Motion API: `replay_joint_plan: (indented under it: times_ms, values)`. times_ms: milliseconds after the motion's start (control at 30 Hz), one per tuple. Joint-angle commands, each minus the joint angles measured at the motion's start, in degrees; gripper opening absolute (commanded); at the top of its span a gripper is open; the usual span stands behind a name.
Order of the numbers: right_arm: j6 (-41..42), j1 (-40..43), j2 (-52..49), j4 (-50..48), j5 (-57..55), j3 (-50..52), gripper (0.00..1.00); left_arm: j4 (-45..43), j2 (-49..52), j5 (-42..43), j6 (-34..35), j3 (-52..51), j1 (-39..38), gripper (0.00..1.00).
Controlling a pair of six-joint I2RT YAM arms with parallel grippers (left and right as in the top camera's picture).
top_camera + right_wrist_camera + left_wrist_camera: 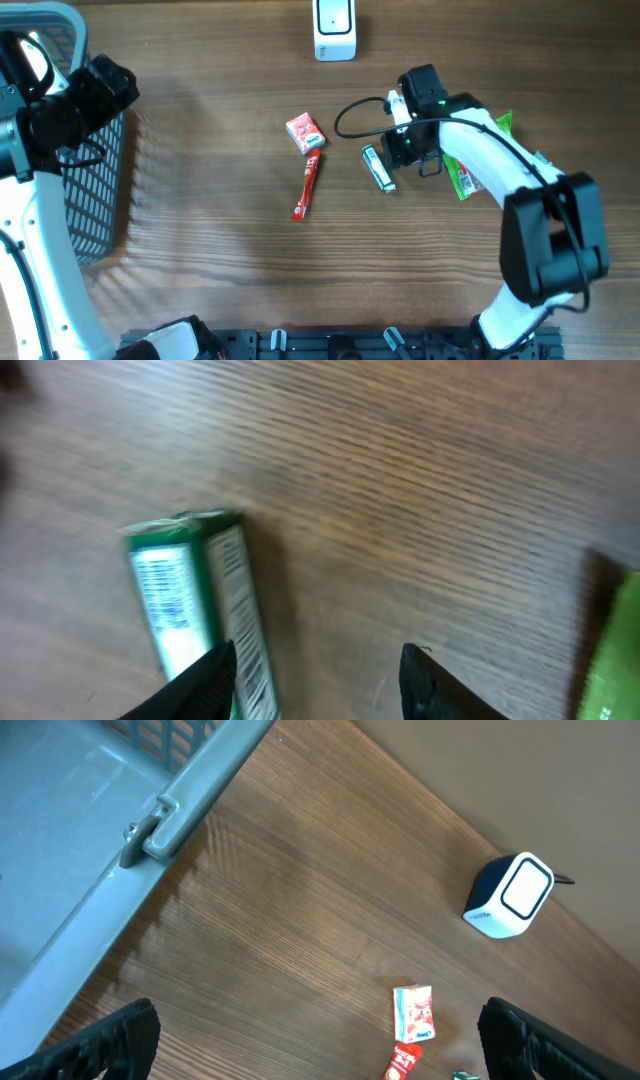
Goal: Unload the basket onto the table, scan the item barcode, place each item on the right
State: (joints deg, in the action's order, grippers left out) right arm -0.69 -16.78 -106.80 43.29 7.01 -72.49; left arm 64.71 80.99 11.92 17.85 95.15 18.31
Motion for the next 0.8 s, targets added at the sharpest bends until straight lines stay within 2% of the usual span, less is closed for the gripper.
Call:
replay_joint_plan:
  times_ms: [0,200,367,567,767]
  values:
    - [-4.7,-0.1,3.7,1.4,7.3,-1.6,0.56,-0.1,0.0,0.7,-0.9,0.5,-0.2,1.00]
    - [-5.4,-0.2,3.5,1.5,9.6,0.4,0.54,-0.1,0.0,0.7,-0.9,0.5,-0.2,1.00]
    - [-5.9,-0.3,2.8,-3.9,9.4,4.8,0.53,-0.1,0.0,0.7,-0.9,0.5,-0.2,1.00]
    - [-5.9,-0.5,2.2,-12.8,9.2,10.1,0.47,-0.1,0.0,0.7,-0.9,0.5,-0.2,1.00]
    - [-5.9,-2.5,2.0,-14.4,9.3,11.1,0.47,-0.1,0.0,0.7,-0.9,0.5,-0.2,1.00]
